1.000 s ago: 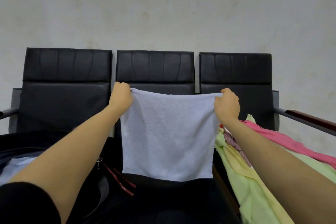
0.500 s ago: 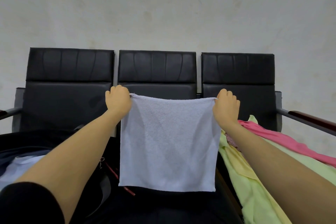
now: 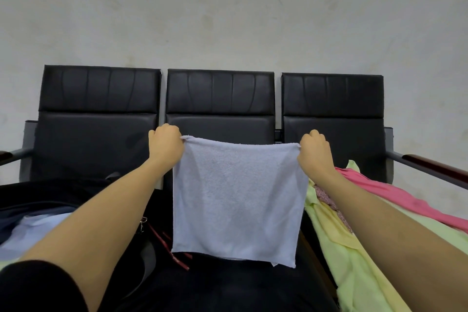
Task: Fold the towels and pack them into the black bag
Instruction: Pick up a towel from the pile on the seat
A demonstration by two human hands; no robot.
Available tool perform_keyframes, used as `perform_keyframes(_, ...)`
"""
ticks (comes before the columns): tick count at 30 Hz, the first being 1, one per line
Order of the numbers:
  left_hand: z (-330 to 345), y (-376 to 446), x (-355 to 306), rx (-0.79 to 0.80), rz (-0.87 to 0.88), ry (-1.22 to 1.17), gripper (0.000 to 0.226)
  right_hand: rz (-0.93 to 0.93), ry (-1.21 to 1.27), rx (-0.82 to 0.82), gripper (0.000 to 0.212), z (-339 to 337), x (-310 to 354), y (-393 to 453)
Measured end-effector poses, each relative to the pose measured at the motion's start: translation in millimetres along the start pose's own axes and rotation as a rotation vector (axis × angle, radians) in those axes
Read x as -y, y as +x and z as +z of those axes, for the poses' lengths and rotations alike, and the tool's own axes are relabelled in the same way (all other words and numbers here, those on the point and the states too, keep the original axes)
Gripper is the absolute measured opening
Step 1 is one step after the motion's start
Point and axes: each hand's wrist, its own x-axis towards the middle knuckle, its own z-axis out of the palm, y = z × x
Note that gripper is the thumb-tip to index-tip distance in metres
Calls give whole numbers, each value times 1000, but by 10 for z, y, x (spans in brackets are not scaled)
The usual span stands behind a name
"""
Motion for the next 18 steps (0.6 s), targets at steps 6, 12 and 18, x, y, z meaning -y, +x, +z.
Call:
perform_keyframes(6,20,-159,28,55,-55,-75,11,121,186,-1,17,84,1,-78)
perform_keyframes(12,176,-334,-7,209,-184,-89,27,315,264,164,20,304,14,-147)
perform_keyframes(18,521,-433,-2,307,-353,-464,40,324,602,138,32,714,-47,-179)
